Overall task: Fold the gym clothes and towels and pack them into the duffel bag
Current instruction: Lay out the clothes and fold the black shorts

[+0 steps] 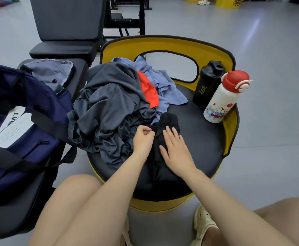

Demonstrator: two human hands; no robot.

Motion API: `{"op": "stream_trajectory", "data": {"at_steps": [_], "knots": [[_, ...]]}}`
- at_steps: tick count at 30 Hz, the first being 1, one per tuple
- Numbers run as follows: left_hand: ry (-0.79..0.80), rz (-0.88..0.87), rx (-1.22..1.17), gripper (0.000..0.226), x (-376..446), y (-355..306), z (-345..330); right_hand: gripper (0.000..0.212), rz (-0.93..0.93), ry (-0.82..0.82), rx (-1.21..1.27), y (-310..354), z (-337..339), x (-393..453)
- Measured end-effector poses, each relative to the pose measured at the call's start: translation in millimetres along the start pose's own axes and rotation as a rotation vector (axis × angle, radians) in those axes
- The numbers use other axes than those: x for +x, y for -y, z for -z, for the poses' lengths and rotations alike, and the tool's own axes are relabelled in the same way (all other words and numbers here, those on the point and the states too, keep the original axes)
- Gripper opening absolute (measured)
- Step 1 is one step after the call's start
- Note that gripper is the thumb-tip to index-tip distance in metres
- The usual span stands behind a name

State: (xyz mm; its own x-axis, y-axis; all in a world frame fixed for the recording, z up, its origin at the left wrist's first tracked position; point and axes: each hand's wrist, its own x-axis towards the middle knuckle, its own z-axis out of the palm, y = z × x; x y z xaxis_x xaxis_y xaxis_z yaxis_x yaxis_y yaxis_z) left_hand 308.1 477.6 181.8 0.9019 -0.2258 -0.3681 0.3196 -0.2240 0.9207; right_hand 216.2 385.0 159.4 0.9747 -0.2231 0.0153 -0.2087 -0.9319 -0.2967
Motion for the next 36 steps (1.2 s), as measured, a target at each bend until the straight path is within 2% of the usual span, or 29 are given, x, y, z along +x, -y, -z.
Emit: {"op": "stream_trajectory", "data": {"at_steps": [2, 5, 11, 15, 18, 21, 24, 29, 31, 33, 36], "knots": [[-0.07, -0.117, 0.139, 0.014, -0.4, 2.3, 4.8, 0.07, 0.043, -0.016, -0.081, -0.3, -6.5, -0.7], [-0.043, -0.164, 0.363, 0.032, 0.8, 7.0, 5.9, 0.06, 0.089, -0.022, -0.18, 0.1, -11.5, 0.9], [0.135, -0.085, 0.205, 0.038, 2.4, 5.3, 4.8, 0.081, 0.201, 0.19, -0.19, -4.6, -8.4, -1.6], [0.196, -0.118, 0.234, 0.04, 7.3, 4.4, 0.7, 0.085, 0.218, 0.255, -0.156, -8.3, -2.8, -4.8], [0.114, -0.167, 0.315, 0.044, 14.7, 1.1, -3.9, 0.087, 0.221, 0.247, -0.158, -7.9, -2.3, -5.6], [0.013, -0.231, 0.541, 0.048, 15.5, -3.9, -12.9, 0.085, 0.228, 0.247, -0.158, -7.6, -1.6, -6.0], [-0.047, -0.286, 0.659, 0.032, 19.8, -8.8, -17.7, 0.083, 0.262, 0.219, -0.159, -9.1, -2.8, -5.4], [-0.093, -0.13, 0.406, 0.026, 31.9, -7.0, -10.5, 0.083, 0.341, 0.269, -0.166, -23.2, 8.3, -3.3], [-0.108, -0.084, 0.335, 0.027, 33.4, -2.8, -10.6, 0.075, 0.36, 0.296, -0.149, -35.8, 21.9, 1.3], [-0.094, -0.041, 0.275, 0.027, 32.5, -0.3, -10.8, 0.055, 0.322, 0.384, -0.172, -48.9, 39.5, 8.0], [-0.109, -0.06, 0.376, 0.038, 26.2, 0.2, -9.4, 0.046, 0.161, 0.415, -0.079, -58.8, 57.1, 13.4]]}}
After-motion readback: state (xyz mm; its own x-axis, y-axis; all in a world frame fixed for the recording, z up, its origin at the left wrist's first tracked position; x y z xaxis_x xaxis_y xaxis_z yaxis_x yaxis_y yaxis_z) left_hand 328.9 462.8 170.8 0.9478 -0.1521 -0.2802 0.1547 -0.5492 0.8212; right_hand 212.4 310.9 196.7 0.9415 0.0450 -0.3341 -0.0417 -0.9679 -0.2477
